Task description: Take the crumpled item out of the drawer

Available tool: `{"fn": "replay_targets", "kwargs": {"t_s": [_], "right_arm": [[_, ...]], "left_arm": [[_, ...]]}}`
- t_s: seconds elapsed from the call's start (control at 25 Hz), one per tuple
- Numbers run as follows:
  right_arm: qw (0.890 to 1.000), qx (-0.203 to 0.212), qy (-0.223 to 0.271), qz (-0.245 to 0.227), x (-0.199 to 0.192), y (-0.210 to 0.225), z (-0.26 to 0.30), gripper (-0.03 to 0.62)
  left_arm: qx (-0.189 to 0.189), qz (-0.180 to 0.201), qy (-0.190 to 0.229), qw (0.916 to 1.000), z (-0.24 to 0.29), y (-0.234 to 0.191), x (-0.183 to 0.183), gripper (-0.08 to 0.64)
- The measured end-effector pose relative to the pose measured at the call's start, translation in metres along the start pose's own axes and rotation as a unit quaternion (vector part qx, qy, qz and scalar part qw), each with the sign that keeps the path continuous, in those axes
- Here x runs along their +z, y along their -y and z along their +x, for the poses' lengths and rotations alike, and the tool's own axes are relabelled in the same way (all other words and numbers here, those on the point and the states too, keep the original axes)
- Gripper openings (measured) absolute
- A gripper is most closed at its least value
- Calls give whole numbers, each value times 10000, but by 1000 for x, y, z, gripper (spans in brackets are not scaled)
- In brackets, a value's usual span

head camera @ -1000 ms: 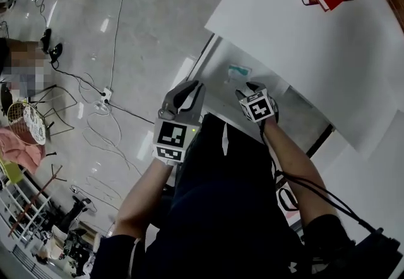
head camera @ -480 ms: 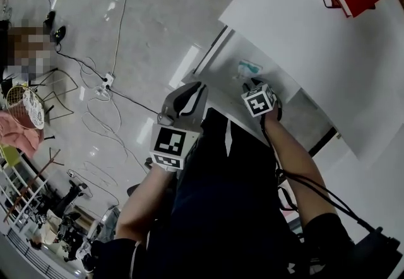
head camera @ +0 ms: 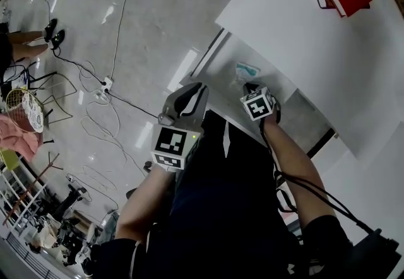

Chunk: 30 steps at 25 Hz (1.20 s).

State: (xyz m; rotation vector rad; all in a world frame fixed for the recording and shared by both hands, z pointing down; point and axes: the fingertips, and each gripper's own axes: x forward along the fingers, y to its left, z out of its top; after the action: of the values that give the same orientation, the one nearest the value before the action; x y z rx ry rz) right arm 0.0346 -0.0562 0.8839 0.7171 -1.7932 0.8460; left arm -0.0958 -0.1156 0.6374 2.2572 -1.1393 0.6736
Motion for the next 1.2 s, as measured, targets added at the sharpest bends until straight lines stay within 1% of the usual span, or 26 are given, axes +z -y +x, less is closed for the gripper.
{"fn": "replay_targets", "kwargs": {"t_s": [0.24, 0.44, 0.72, 0.96, 1.2], "right_arm": [[9999, -14, 152, -15, 4, -1, -19, 5], [9994, -57, 330, -87, 7, -7, -41, 5], [9962, -169, 836, -144, 20, -14, -93, 5], [9883, -525, 1426, -93, 31, -8, -151, 5], [9755, -889, 2012, 102, 35, 7, -216, 5]], "left_arm": [[-34, 95, 43, 9999, 0, 9, 8, 48], [-74, 167, 173, 9997, -7, 20, 16, 48], [-125, 269, 352, 9989, -25, 37, 23, 48], [-121, 329, 474, 9983, -41, 45, 26, 48], [-104, 404, 596, 9973, -55, 50, 34, 48]]}}
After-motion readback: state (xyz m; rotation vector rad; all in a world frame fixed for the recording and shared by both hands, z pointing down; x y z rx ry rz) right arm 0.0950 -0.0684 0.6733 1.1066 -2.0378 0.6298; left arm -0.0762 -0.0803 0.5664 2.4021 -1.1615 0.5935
